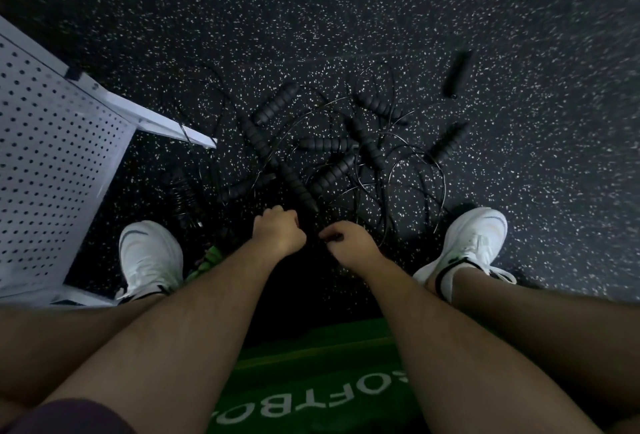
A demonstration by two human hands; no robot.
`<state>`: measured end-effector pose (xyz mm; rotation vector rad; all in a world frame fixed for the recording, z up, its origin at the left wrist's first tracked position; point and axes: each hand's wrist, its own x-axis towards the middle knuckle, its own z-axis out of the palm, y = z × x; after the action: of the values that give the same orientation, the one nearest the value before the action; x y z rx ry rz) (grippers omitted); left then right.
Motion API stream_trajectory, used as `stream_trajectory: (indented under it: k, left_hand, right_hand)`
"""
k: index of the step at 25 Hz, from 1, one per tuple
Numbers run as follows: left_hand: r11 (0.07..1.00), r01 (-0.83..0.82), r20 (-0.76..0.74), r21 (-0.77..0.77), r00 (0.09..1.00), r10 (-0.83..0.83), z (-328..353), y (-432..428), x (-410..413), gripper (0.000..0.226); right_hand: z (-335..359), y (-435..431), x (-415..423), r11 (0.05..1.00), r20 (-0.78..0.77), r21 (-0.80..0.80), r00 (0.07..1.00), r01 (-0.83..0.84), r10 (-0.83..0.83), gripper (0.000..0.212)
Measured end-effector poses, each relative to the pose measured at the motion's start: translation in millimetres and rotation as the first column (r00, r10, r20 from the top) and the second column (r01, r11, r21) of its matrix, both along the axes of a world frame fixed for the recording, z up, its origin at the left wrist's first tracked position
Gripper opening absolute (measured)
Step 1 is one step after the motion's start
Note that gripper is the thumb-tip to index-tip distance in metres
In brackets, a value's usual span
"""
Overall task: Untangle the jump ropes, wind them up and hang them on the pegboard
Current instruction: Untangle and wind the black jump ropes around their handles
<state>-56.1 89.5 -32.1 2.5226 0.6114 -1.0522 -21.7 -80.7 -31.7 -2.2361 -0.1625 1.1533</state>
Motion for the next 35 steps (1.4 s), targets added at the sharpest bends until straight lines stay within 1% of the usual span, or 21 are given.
stream_trajectory:
  k: [2,4,5,6,7,8,9,10,12,14,17,19,22,24,27,28,29,30,32,34,35]
  left_hand:
    - [0.998,0.053,0.02,0.044,0.998,-0.054,4,-7,1,0.038]
    - [1.0,0.03,0.137,0.002,0.99,-0.03,11,-9,2,0.037]
    - [0.996,-0.023,0.193,-0.085,0.98,0.039,18,-10,4,0.035]
    - [0.961,-0.129,0.229,-0.244,0.955,0.186,28,-12,7,0.03]
    - [0.855,-0.271,0.202,-0.443,0.899,0.389,42,-15,12,0.025]
    - [0.678,-0.375,0.108,-0.632,0.824,0.556,56,-21,17,0.021]
    - [0.499,-0.414,-0.004,-0.762,0.773,0.635,73,-28,23,0.021]
    - [0.379,-0.393,-0.057,-0.838,0.752,0.657,87,-34,27,0.024]
    - [0.331,-0.335,-0.014,-0.882,0.721,0.693,115,-47,34,0.022]
    - [0.364,-0.308,0.077,-0.879,0.663,0.745,150,-53,44,0.028]
    - [0.546,-0.221,0.319,-0.808,0.615,0.721,213,-47,64,0.034]
    - [0.665,-0.087,0.496,-0.742,0.595,0.632,260,-32,80,0.038]
    - [0.826,0.09,0.715,-0.556,0.56,0.42,344,-6,98,0.031]
    - [0.881,0.178,0.812,-0.438,0.498,0.304,398,8,105,0.033]
    - [0.949,0.214,0.898,-0.233,0.422,0.125,449,32,108,0.031]
    - [0.964,0.197,0.91,-0.176,0.406,0.083,454,42,108,0.029]
    - [0.973,0.172,0.917,-0.151,0.391,0.074,455,52,107,0.027]
    - [0.975,0.153,0.92,-0.164,0.379,0.095,450,61,105,0.027]
    - [0.973,0.138,0.914,-0.184,0.388,0.118,434,74,101,0.03]
    - [0.971,0.179,0.895,-0.155,0.443,0.061,423,75,99,0.029]
    - [0.966,0.211,0.886,-0.148,0.462,0.035,420,73,97,0.025]
  right_hand:
    - [13,2,14,0.996,0.0,0.0,0.996,0.093,-0.093,0.024]
    - [30,8,31,0.972,0.027,0.036,0.972,0.23,-0.231,0.02]
    - [41,13,39,0.949,0.026,0.087,0.951,0.304,-0.307,0.02]
    - [56,18,48,0.917,0.012,0.161,0.928,0.366,-0.372,0.02]
    - [72,22,58,0.882,-0.015,0.234,0.909,0.409,-0.417,0.021]
    - [89,26,66,0.848,-0.049,0.3,0.895,0.437,-0.444,0.022]
    - [107,29,74,0.82,-0.079,0.354,0.888,0.45,-0.453,0.024]
    - [125,31,81,0.802,-0.09,0.398,0.889,0.446,-0.449,0.025]
    - [162,32,89,0.778,-0.051,0.475,0.896,0.41,-0.441,0.023]
    - [200,33,97,0.757,0.015,0.546,0.898,0.36,-0.439,0.024]
    - [266,29,109,0.801,0.242,0.565,0.889,0.196,-0.389,0.024]
    - [313,24,119,0.858,0.408,0.51,0.86,0.065,-0.307,0.025]
    - [379,19,125,0.856,0.484,0.516,0.836,-0.035,-0.257,0.027]
    - [416,22,125,0.795,0.463,0.604,0.838,-0.059,-0.289,0.029]
    - [456,30,120,0.522,0.133,0.847,0.912,0.098,-0.387,0.029]
    - [465,30,117,0.49,0.067,0.86,0.919,0.144,-0.388,0.027]
    - [471,32,113,0.521,0.063,0.837,0.918,0.165,-0.393,0.025]
    - [471,33,112,0.624,0.15,0.769,0.91,0.138,-0.386,0.022]
    - [462,40,115,0.85,0.441,0.527,0.856,-0.005,-0.269,0.027]
    - [448,51,115,0.917,0.624,0.362,0.775,-0.169,-0.104,0.049]
    - [441,57,117,0.91,0.662,0.34,0.747,-0.237,-0.053,0.048]
